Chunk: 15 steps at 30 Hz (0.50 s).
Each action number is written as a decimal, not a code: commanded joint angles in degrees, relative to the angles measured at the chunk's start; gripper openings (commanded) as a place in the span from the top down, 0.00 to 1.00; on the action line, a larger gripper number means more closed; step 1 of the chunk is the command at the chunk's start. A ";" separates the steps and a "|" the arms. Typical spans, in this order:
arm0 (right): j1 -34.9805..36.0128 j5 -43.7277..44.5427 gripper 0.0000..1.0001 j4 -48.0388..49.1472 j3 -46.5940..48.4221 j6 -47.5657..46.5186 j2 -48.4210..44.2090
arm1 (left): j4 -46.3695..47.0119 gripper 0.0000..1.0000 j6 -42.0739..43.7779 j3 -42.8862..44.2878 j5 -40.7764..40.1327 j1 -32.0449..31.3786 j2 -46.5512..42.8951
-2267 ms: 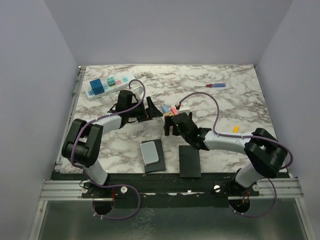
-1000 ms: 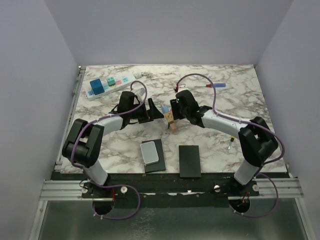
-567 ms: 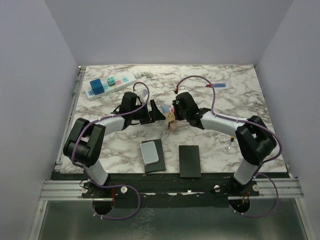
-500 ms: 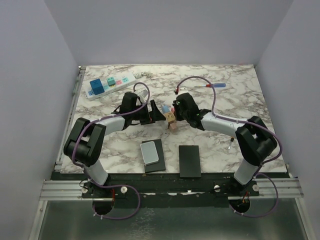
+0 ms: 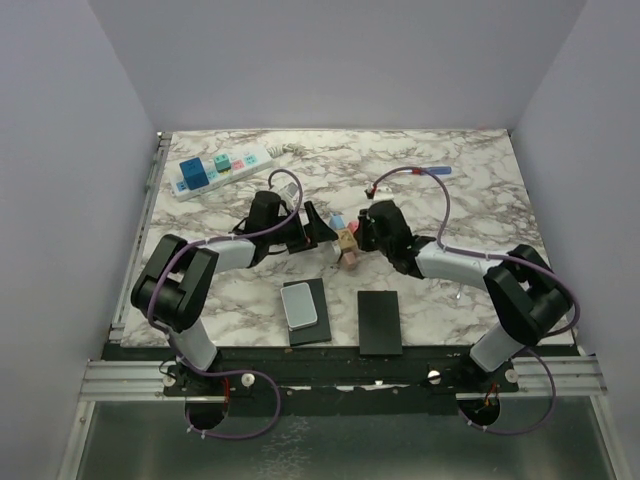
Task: Pull the plug off the socket
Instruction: Remove the plug from the socket.
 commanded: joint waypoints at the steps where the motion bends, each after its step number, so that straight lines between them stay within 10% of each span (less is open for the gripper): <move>1: 0.06 0.11 1.00 -0.62 -2.38 3.08 -1.61 | 8.40 0.07 -6.24 -0.18 -4.70 -3.09 1.76; 15: 0.06 0.87 1.00 -0.10 -4.03 7.45 -2.96 | 8.53 0.07 -8.59 -6.58 -16.17 -5.68 -0.68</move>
